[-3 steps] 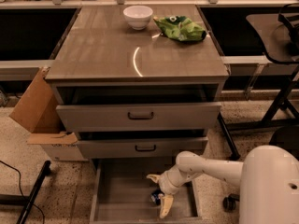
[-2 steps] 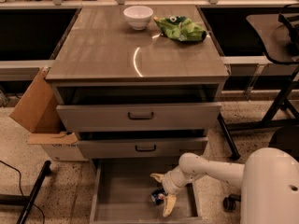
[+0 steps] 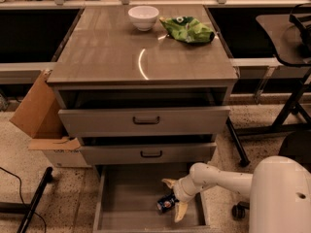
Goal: Pick pepsi can from bottom drawer and place on counter
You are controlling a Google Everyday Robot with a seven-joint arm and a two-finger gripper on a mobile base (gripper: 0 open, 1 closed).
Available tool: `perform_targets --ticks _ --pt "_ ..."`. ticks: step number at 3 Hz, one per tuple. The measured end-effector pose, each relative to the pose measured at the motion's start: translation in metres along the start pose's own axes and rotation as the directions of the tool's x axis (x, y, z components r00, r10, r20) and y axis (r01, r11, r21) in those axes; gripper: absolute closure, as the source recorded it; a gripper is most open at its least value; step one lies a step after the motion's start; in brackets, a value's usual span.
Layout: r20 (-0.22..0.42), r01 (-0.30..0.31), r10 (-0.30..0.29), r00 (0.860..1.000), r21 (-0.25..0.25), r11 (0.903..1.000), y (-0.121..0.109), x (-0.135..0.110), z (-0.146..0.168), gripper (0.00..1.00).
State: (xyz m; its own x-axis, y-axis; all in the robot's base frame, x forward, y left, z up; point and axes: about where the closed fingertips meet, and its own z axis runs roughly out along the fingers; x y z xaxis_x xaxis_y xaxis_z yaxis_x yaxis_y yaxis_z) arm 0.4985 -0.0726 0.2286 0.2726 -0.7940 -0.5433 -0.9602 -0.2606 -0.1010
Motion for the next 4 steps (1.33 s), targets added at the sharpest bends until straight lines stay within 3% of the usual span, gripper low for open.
perform_targets --ticks 2,4 --pt "-0.094 0.005 -0.005 0.996 -0.006 1.0 -0.012 0.041 0.025 0.0" --pt "-0.168 -0.027 0.02 0.986 -0.038 0.9989 -0.017 0.076 0.063 0.02"
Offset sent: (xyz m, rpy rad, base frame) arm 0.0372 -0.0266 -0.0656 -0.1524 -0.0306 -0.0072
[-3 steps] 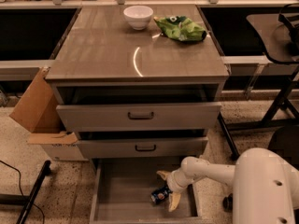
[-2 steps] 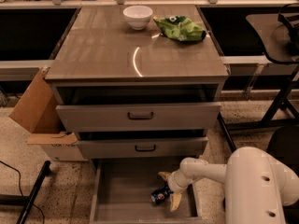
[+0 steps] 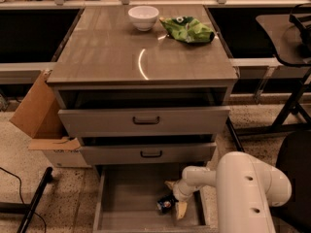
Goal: Pick pepsi can from bottom drawer and place on counter
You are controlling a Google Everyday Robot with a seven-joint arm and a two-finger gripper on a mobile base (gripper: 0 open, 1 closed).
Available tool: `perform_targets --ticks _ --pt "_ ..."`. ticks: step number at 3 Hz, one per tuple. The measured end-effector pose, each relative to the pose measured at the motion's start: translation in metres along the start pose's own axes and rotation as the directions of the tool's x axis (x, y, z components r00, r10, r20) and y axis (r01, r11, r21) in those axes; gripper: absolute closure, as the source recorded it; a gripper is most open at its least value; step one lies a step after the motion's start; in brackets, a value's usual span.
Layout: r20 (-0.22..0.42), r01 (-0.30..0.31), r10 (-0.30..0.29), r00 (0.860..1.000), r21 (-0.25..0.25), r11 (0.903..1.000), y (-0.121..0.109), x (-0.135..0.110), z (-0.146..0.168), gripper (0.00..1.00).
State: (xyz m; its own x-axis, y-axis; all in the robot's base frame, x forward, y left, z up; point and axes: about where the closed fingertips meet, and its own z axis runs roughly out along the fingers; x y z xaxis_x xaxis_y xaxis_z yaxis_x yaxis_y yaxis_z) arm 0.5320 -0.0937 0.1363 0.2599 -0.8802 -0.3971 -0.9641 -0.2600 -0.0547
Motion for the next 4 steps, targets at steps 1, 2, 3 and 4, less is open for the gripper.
perform_targets --ticks 1,2,3,4 --pt "-0.022 -0.01 0.009 1.0 -0.015 0.9998 -0.001 0.006 0.013 0.24" --pt "-0.035 -0.01 0.009 0.999 -0.025 0.9996 0.0 0.006 0.02 0.47" --pt "-0.023 -0.004 0.004 1.0 -0.034 0.9994 0.0 0.004 0.025 0.7" --pt "0.019 0.03 -0.03 0.999 0.011 0.9995 0.002 -0.006 0.008 0.93"
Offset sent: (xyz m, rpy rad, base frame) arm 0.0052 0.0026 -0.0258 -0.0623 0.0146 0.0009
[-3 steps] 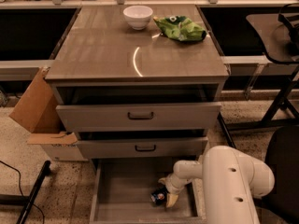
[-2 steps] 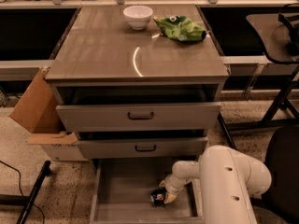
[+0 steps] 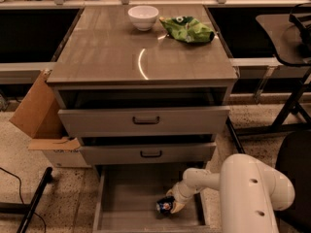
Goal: Pick pepsi can from bottom drawer and place on counter
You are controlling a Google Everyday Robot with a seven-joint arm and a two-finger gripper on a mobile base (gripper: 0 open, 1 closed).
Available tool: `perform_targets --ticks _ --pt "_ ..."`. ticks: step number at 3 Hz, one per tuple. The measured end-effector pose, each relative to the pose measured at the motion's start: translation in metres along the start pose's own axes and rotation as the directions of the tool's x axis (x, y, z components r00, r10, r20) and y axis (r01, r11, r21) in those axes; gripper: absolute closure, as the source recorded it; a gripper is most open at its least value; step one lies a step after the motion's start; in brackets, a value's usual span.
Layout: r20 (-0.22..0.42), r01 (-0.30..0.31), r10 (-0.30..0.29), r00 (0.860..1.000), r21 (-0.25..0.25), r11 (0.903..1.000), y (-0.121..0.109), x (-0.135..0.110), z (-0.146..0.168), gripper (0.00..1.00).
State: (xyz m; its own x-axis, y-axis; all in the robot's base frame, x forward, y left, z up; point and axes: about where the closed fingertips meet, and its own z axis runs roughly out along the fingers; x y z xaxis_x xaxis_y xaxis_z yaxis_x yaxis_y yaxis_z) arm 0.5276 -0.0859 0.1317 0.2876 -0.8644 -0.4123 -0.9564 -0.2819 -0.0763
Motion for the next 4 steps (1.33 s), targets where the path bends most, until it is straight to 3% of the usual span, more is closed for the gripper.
perform_targets --ticks 1,2,3,4 --pt "0.076 0.081 -0.091 0.993 0.124 0.9889 0.016 -0.026 -0.072 1.0" --pt "0.14 0.15 -0.18 0.974 0.2 0.9682 0.036 -0.044 -0.137 1.0" --pt "0.204 0.206 -0.27 0.941 0.289 0.935 0.069 -0.045 -0.209 1.0" --pt "0.204 0.206 -0.27 0.941 0.289 0.935 0.069 -0.045 -0.209 1.0"
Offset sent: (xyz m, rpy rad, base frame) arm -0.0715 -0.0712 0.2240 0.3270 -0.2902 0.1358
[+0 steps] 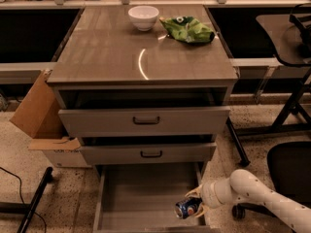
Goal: Pick pepsi can from bottom drawer and place on counter
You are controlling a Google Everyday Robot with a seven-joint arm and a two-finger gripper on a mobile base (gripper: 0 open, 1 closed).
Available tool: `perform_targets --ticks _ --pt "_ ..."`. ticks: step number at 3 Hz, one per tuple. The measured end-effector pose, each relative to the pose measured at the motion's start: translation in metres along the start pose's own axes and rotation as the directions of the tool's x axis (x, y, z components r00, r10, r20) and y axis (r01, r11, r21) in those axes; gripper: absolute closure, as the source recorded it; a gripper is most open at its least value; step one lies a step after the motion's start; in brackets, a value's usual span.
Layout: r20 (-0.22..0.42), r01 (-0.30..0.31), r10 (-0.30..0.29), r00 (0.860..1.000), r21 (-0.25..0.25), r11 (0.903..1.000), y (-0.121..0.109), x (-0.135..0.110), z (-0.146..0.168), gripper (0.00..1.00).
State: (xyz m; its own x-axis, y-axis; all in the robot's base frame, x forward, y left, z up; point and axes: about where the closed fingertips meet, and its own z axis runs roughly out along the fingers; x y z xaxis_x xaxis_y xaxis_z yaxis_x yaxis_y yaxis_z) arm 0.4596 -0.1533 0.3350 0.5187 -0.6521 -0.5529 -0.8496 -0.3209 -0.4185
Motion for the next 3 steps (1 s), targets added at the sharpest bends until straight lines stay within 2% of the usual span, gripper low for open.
perform_targets --ticks 1,2,3 --pt "-0.044 0.049 -0.049 0.998 -0.01 0.9988 -0.006 -0.019 -0.011 1.0" --pt "-0.119 0.16 -0.161 0.98 -0.017 0.9869 -0.023 -0.063 -0.042 1.0" --pt "-0.165 0.284 -0.284 0.944 -0.024 0.9584 -0.041 -0.114 -0.081 1.0"
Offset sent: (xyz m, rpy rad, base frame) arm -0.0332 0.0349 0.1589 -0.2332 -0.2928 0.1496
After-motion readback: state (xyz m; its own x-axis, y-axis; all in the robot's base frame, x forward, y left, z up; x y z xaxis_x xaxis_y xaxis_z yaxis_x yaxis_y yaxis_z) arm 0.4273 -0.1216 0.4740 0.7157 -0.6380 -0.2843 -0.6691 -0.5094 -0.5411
